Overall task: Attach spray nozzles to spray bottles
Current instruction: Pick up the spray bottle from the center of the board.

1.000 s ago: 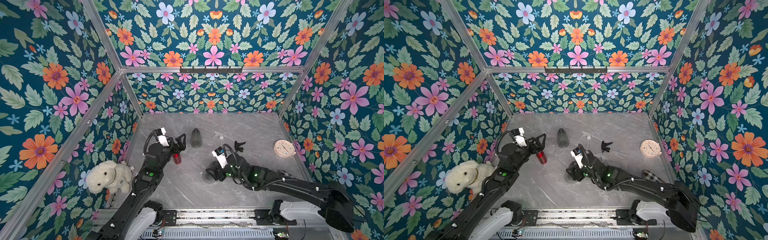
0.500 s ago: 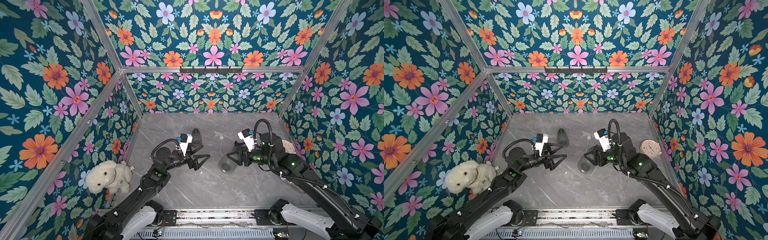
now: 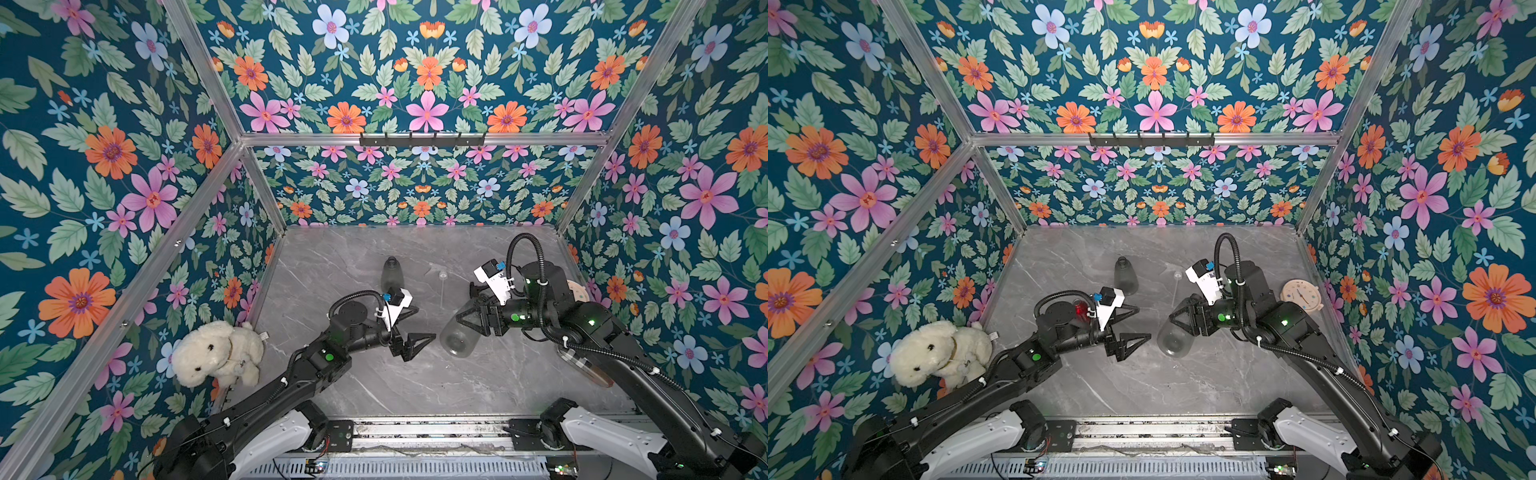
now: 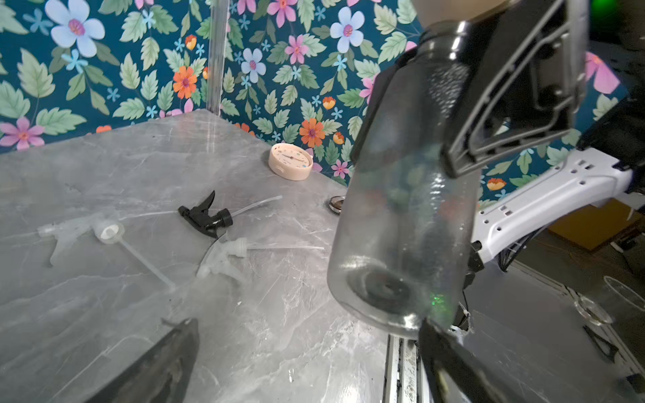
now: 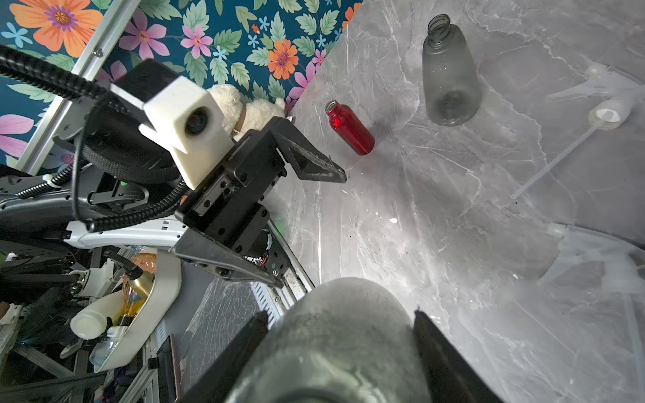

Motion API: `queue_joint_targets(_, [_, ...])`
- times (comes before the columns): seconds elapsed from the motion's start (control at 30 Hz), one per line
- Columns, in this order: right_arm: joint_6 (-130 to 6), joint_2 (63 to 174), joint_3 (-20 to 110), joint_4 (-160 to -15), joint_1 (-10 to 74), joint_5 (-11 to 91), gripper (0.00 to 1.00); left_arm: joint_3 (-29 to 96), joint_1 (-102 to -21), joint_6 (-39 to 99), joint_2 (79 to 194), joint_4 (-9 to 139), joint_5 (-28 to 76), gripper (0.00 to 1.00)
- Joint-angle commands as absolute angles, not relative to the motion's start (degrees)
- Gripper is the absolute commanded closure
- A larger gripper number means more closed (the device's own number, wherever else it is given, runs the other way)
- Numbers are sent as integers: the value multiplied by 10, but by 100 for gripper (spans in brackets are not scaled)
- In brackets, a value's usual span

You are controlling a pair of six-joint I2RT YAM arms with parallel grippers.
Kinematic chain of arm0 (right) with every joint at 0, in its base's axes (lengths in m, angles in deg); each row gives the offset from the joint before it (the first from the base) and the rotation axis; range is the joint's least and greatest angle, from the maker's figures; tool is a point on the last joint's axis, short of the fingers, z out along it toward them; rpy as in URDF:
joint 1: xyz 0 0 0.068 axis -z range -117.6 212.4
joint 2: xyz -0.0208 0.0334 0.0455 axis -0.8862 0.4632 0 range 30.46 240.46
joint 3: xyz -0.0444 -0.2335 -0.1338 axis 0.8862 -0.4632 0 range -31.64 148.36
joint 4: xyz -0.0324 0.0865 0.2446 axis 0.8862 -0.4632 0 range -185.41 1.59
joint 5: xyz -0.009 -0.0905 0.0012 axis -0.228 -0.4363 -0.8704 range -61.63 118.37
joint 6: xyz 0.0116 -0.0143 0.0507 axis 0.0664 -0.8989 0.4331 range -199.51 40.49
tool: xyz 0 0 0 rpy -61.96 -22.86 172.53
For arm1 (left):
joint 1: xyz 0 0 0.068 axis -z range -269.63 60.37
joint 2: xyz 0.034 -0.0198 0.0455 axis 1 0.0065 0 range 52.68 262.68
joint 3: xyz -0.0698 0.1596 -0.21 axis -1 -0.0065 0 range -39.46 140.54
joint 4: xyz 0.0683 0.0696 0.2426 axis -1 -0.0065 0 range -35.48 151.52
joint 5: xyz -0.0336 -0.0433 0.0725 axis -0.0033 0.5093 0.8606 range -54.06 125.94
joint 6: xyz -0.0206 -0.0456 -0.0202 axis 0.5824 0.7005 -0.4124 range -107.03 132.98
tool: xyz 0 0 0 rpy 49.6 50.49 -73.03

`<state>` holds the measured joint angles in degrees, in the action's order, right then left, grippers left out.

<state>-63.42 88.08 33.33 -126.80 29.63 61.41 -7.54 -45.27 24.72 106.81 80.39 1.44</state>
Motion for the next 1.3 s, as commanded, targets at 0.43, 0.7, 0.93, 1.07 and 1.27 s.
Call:
queue_joint_targets(0.43, [-644,939,388,-1220,294,726,38,6,-399,171,1143,797,-124,0])
queue_joint_targets(0.7, [-650,971,428,-1202,246,708,38,18,-389,163,1146,767,-114,2])
queue_joint_targets(0.93, [-655,983,451,-1206,226,699,38,12,-389,161,1137,761,-111,2])
queue_joint_targets(1.07, [-657,991,455,-1209,212,690,38,12,-389,160,1133,761,-111,2])
queue_joint_targets(1.27, [-652,990,461,-1201,210,687,38,9,-389,160,1132,759,-113,5])
